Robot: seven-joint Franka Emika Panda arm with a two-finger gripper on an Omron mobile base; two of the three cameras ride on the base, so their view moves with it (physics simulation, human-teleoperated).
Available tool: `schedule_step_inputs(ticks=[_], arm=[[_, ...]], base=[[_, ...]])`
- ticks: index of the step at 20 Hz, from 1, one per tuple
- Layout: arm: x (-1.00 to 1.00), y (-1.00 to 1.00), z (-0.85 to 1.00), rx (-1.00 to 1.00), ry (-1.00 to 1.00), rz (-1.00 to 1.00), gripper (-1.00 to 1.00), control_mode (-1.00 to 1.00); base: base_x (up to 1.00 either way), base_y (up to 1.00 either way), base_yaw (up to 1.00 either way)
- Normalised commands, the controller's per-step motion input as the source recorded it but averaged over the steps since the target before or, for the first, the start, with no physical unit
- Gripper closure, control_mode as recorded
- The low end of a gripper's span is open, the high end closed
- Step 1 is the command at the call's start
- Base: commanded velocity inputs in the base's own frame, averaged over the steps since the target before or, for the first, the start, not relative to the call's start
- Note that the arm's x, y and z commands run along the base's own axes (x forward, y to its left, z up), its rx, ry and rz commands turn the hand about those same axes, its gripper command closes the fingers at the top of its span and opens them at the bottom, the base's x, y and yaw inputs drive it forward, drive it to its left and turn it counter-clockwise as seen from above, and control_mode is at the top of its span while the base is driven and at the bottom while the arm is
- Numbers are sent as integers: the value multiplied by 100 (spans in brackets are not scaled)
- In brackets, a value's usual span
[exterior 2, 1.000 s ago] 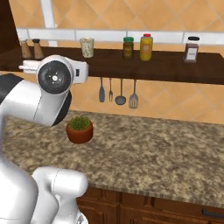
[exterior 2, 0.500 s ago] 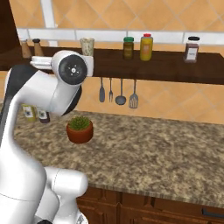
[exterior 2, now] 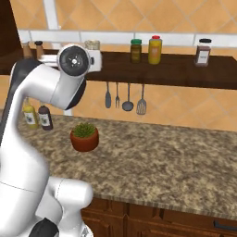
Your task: Gather all objects into one cabinet and sort the glasses and bowls to opposite sides.
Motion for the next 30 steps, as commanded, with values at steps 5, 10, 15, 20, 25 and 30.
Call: schedule_step_inputs(ticks=[5,10,15,20,25,30], arm=[[42,-6,9,-11,0,-14,-100,-100],[28,-21,0,-5,0,-1,-100,-100],[10,-2,-17,-12,0,0,-100,-100],[27,1,-31,-9,-1,0,-100,-100],[54,2,-1,0,-1,-1,-100,-100],[55,2,0,0,0,-3,-100,-100]], base=[[0,0,0],[0,0,0],[0,0,0],[0,0,0],[0,0,0],[0,0,0]])
